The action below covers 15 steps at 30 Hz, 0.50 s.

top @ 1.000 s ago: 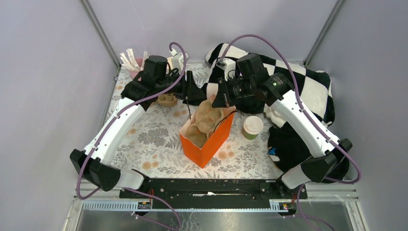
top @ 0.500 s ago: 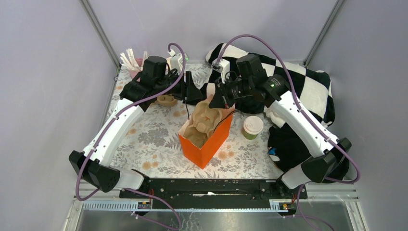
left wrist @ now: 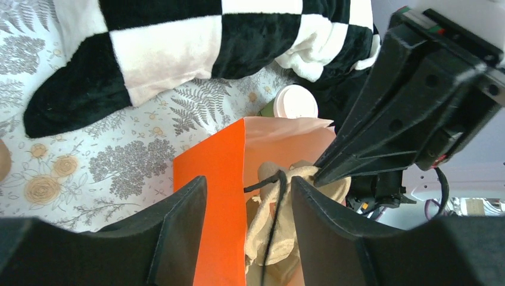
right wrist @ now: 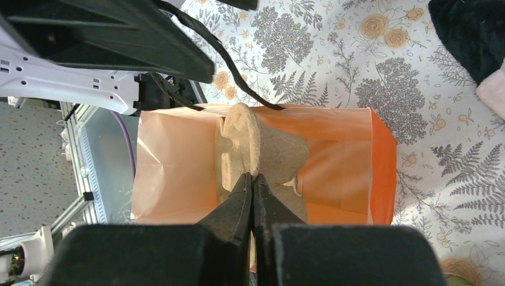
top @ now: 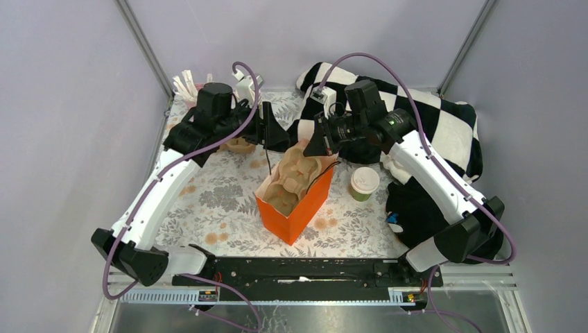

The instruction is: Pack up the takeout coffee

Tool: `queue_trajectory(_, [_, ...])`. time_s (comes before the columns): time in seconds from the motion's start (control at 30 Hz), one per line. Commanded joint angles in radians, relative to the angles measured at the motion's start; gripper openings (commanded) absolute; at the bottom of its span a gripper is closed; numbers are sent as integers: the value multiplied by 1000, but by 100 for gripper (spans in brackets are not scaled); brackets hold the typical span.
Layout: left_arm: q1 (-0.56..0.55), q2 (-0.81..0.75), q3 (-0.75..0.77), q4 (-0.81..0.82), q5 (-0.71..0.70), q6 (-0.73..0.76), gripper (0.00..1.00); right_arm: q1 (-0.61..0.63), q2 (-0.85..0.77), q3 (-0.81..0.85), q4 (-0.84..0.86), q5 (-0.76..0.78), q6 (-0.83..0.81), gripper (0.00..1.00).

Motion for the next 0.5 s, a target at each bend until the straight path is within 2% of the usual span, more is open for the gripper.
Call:
queue_trajectory(0.0, [2, -62, -13, 68, -50, -7, 60, -1, -33, -40, 70, -20, 69, 2])
queue_trajectory(0.2, [1, -92, -15, 74, -116, -6, 67, -1, -29, -51, 60, -8, 56, 2])
queue_trajectory(0.47, [1, -119, -22, 74, -156, -4, 68, -2, -29, -63, 65, -20, 64, 1])
